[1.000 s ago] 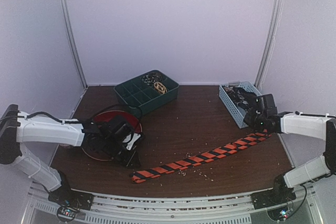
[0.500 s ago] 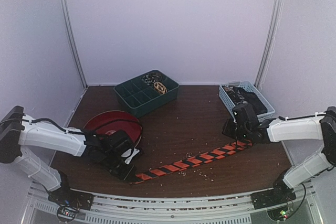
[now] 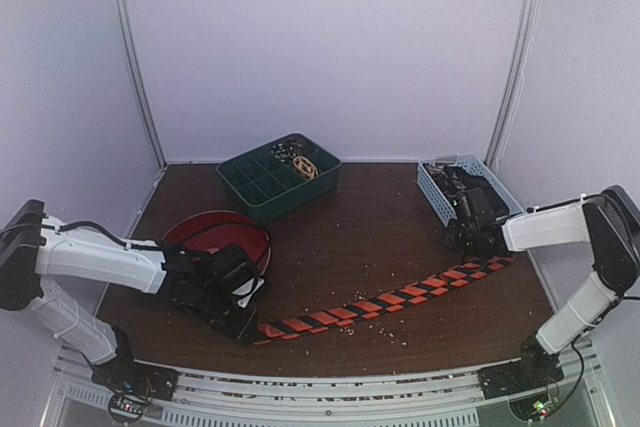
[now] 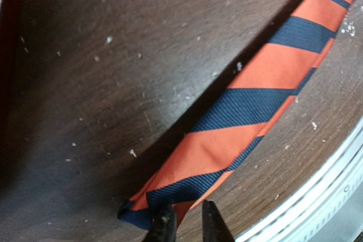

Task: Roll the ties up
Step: Adjust the tie at the center of the board, then roll the tie at the center of the board.

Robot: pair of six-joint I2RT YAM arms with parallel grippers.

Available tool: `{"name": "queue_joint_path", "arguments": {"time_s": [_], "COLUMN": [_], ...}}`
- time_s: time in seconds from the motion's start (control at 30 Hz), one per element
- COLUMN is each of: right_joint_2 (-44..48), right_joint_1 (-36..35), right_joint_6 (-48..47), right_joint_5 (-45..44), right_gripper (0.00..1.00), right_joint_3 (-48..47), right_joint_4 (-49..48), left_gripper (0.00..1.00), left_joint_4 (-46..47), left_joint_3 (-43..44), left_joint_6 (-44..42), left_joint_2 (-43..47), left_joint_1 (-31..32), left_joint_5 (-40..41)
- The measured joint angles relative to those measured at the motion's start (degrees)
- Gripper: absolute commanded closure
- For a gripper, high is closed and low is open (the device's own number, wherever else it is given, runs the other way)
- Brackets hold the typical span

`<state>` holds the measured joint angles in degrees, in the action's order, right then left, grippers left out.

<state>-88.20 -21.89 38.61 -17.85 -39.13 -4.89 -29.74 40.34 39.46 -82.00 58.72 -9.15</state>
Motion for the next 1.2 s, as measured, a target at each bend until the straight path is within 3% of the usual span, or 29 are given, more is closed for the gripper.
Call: {"name": "queue_joint_path", "arguments": {"time_s": [0.17, 0.4, 0.7, 1.0, 1.2], "right_joint_2": [4.31, 5.62, -10.95, -25.05, -29.00], "right_joint_1": [-4.72, -18.05, -36.37, -44.87, -47.04], "right_joint_6": [-0.09, 5.16, 11.47, 13.49, 14.32], "right_joint_5": [1.79, 7.54, 14.01, 22.29, 26.32], "right_gripper": [0.93, 0.94, 0.95, 0.96, 0.97], "right_joint_3": [-0.04, -0.17, -13.92, -26.53, -28.52], "right_joint_4": [0.96, -2.01, -7.28, -9.79, -9.57], "left_gripper": [0.70, 0.68, 0.64, 0.62, 0.63], "left_joint_4": [-2.14, -2.86, -0.68, 3.54, 7.67], "left_joint_3": [0.68, -2.12, -8.72, -14.19, -18.27], "left_joint_6": [1.81, 5.62, 11.21, 18.67, 25.05], "left_joint_2": [5.14, 10.99, 17.29, 22.34, 23.12], "left_joint_1": [-0.11, -3.10, -5.77, -8.15, -8.15], "left_joint_5": [1.55, 2.43, 0.39, -1.44, -3.45]}}
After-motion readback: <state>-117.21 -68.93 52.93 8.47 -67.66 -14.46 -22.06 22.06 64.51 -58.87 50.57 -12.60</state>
